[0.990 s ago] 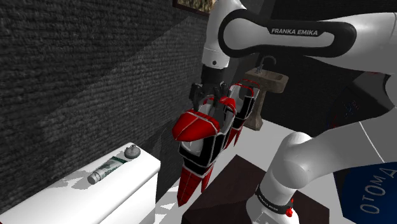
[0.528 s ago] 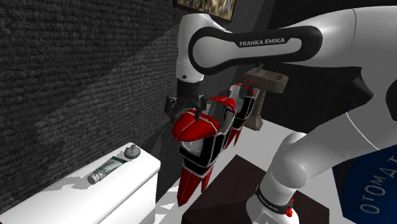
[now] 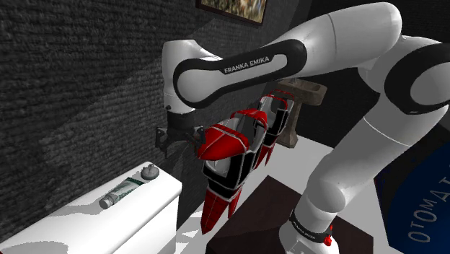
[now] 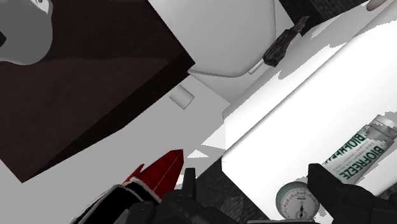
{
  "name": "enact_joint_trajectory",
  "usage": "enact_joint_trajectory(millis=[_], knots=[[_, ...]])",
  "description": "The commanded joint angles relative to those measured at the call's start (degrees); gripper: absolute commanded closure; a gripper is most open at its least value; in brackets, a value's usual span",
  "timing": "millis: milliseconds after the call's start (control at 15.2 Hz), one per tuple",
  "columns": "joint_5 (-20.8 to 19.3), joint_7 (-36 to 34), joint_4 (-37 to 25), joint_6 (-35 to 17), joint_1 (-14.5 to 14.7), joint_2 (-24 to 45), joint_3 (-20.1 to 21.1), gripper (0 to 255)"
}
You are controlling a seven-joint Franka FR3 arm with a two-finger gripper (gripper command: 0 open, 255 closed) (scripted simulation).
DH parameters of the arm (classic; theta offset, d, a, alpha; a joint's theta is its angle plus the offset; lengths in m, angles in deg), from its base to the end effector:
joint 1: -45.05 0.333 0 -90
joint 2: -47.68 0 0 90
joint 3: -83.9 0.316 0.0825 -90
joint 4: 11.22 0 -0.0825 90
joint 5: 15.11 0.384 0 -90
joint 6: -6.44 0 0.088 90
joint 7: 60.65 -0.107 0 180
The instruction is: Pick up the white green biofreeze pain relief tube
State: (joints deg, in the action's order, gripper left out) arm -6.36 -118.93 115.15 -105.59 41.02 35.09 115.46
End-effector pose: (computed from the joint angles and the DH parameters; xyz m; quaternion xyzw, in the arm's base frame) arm 0.4220 0.2411 0.4538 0.9530 -0.3014 -0.0301 0.0104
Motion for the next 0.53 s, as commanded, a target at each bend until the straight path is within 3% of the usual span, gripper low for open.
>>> enact_joint_trajectory(millis=[0,462], knots=[[-2.0,-5.5,-3.0,-1.4,-0.5,5.2,2.0,0],[-12.2,-23.9,-15.2,-4.1,2.1,24.8,3.9,0]])
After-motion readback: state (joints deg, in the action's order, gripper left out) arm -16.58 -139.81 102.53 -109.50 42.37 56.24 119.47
